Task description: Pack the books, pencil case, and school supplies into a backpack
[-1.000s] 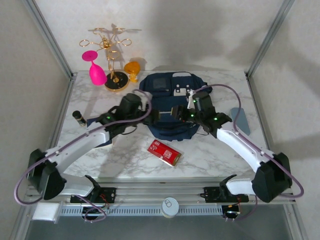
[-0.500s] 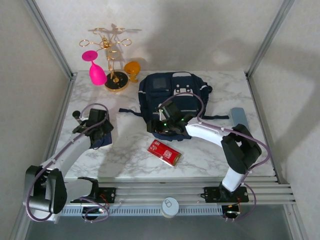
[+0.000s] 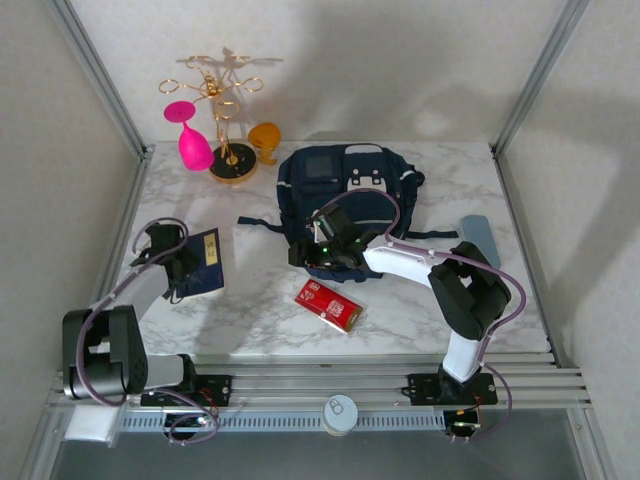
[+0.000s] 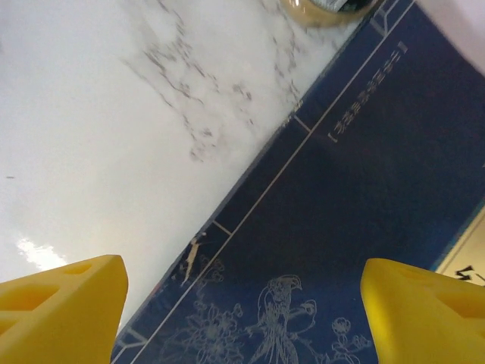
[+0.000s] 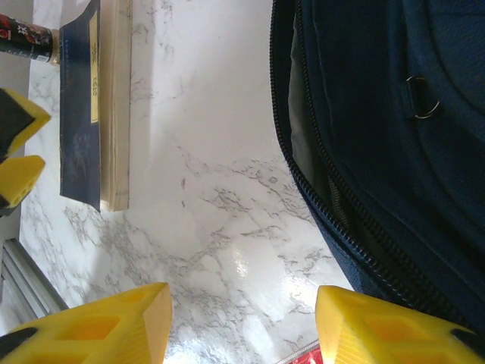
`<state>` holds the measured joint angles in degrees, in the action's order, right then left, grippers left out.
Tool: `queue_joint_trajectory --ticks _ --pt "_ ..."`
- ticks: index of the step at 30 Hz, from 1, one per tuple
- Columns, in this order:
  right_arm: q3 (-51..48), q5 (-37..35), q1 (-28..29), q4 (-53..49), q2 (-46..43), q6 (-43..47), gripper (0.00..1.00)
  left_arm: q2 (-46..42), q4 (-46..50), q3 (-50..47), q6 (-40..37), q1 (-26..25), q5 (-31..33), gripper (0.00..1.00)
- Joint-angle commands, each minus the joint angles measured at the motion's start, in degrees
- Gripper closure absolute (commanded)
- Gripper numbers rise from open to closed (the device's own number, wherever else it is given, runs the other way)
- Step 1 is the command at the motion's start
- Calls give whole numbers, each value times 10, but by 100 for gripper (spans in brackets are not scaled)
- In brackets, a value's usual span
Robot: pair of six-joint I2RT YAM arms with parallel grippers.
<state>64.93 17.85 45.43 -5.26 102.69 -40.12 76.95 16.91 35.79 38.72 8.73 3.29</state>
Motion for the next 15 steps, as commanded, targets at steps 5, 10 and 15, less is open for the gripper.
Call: queue_joint_trajectory --ticks 5,10,15 --pt "-8 -11 5 1 2 -7 46 41 -55 3 -43 -13 -78 20" --pt "6 -4 5 2 15 -8 46 55 -46 -5 -29 -85 -80 22" --pt "48 14 8 2 45 -13 43 34 -34 -6 -6 -131 -51 23"
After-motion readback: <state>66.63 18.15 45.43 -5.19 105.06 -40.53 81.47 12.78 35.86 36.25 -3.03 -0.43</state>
